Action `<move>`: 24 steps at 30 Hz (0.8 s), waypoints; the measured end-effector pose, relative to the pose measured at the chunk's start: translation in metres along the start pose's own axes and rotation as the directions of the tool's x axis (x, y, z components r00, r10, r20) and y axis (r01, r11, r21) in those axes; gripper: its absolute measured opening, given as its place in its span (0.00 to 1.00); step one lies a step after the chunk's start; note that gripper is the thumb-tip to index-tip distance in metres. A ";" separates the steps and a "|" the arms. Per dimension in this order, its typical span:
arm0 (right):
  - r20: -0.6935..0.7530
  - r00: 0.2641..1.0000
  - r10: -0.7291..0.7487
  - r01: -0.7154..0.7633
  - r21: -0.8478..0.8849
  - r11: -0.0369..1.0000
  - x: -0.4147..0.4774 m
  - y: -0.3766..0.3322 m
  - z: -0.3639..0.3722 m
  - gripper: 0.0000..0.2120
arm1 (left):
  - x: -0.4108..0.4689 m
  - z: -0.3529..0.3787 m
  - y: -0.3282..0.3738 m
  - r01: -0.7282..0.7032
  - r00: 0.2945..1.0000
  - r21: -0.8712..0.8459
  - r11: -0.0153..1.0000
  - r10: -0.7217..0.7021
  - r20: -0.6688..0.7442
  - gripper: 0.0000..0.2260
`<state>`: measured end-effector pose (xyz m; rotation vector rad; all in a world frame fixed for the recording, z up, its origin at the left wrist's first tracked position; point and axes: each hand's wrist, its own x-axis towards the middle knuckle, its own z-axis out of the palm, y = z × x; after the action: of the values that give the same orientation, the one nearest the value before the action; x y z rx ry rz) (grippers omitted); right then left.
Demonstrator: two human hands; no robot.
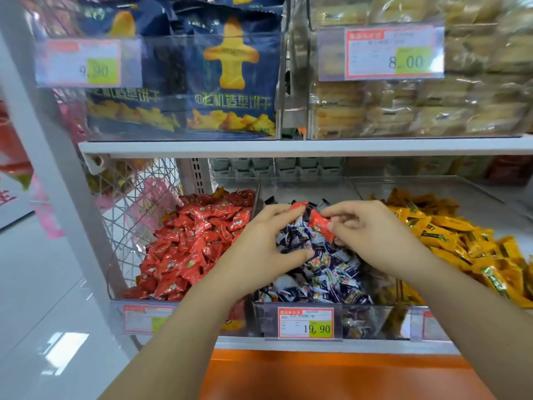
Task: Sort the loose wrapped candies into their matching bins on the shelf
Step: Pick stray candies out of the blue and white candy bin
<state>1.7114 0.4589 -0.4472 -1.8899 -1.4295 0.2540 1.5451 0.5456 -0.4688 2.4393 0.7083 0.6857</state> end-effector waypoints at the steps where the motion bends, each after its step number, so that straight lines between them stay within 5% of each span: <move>1: -0.022 1.000 -0.004 0.006 0.057 0.998 0.001 -0.004 0.002 0.10 | -0.001 -0.002 0.000 -0.010 0.999 -0.022 1.000 0.009 -0.043 0.28; 7: -0.044 0.995 -0.088 0.097 0.303 0.948 0.011 -0.046 0.038 0.07 | -0.021 -0.029 -0.024 0.058 0.931 0.050 0.997 -0.036 -0.364 0.20; 11: -0.032 0.990 -0.140 0.143 0.305 0.942 0.029 -0.072 0.079 0.06 | -0.045 -0.047 -0.061 0.219 0.916 0.178 0.959 -0.139 -0.375 0.22; 17: 0.002 0.986 -0.165 0.159 0.264 0.951 0.042 -0.081 0.087 0.05 | -0.060 -0.052 -0.081 0.341 0.935 0.309 0.888 -0.286 -0.209 0.29; 21: 0.264 0.958 -0.114 0.051 0.234 0.971 0.033 -0.073 0.057 0.03 | -0.062 -0.051 -0.078 0.243 0.964 0.325 0.914 -0.190 -0.186 0.26; 24: 0.521 0.852 -0.048 -0.055 0.181 0.982 0.022 -0.056 0.044 0.03 | -0.062 -0.045 -0.072 0.143 0.980 0.326 0.934 -0.088 -0.176 0.22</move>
<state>1.6531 0.5031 -0.4360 -1.7338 -1.6775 0.9385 1.4492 0.5762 -0.4974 2.6409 1.1059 0.7710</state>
